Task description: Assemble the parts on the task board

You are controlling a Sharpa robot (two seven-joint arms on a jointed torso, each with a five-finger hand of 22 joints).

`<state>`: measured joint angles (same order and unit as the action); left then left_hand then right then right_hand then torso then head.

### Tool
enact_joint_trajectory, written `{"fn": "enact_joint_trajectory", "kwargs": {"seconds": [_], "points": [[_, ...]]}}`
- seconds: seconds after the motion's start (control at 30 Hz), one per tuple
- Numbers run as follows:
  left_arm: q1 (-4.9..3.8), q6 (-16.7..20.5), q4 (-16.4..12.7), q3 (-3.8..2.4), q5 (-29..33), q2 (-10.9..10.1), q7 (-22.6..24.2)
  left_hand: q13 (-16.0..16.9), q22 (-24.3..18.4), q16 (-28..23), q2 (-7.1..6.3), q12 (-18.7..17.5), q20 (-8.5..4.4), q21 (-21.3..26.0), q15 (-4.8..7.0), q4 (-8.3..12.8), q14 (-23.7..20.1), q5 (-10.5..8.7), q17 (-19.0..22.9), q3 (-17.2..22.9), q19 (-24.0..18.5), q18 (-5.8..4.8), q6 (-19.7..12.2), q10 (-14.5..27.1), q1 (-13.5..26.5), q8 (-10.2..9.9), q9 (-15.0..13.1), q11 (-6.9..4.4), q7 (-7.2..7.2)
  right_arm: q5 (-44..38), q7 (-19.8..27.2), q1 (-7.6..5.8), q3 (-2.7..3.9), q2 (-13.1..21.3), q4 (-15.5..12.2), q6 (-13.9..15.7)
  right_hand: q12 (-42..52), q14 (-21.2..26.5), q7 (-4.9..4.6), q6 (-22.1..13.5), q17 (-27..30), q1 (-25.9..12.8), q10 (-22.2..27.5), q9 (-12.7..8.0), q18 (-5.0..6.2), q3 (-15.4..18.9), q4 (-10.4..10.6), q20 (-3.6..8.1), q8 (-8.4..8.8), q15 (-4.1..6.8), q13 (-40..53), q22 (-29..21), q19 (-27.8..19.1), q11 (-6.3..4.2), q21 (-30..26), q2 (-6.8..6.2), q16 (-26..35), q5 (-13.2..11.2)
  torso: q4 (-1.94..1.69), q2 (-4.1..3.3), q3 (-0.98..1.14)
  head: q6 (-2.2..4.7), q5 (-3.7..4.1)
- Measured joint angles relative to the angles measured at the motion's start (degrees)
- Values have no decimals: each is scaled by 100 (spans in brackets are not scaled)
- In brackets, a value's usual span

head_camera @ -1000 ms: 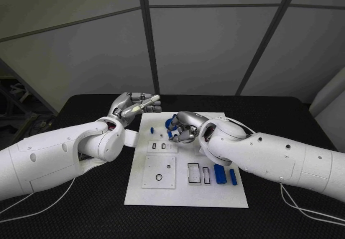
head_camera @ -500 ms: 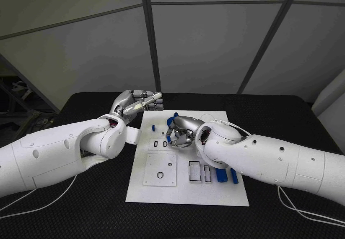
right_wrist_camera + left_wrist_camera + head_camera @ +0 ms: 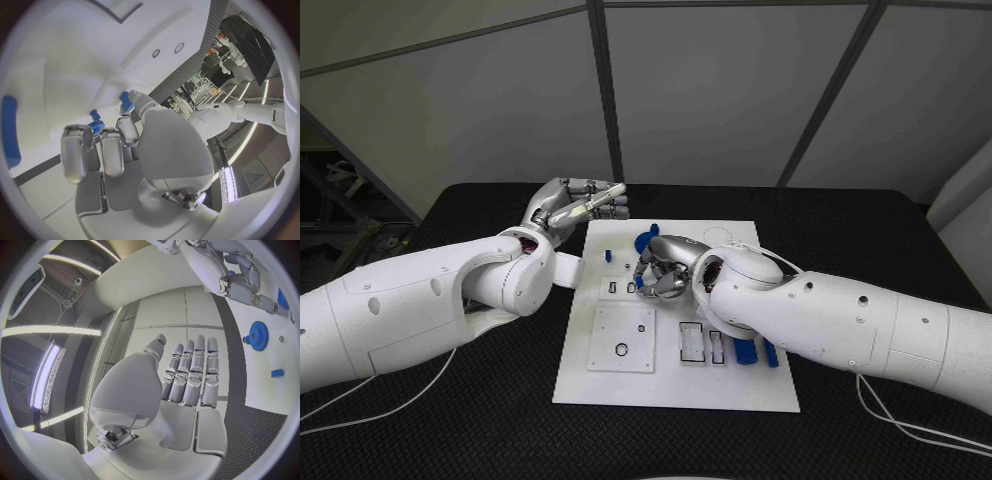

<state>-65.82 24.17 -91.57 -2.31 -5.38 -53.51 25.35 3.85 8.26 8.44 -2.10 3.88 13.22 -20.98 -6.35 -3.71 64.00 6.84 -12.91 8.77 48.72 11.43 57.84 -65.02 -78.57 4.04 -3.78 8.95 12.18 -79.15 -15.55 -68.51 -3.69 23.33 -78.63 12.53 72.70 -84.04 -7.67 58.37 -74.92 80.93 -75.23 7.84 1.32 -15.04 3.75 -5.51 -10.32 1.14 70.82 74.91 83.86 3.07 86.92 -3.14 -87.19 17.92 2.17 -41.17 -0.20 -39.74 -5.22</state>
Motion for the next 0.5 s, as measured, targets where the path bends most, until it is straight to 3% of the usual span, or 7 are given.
{"fn": "enact_joint_trajectory", "kwargs": {"seconds": [0.5], "points": [[-1,0,6,0,0,10,0,0,-4,0,0,0,0,0,0,0,0,0,0,0,0,0,0,0,0,0,0,0,0,-4,12,0,9,-57,105,-58,-27,0,-12,-18,0,-24,42,47,0,-11,19,0,-2,0,-21,0,0,0,0,-23,0,-1,3,1,-2,-34,2]]}}
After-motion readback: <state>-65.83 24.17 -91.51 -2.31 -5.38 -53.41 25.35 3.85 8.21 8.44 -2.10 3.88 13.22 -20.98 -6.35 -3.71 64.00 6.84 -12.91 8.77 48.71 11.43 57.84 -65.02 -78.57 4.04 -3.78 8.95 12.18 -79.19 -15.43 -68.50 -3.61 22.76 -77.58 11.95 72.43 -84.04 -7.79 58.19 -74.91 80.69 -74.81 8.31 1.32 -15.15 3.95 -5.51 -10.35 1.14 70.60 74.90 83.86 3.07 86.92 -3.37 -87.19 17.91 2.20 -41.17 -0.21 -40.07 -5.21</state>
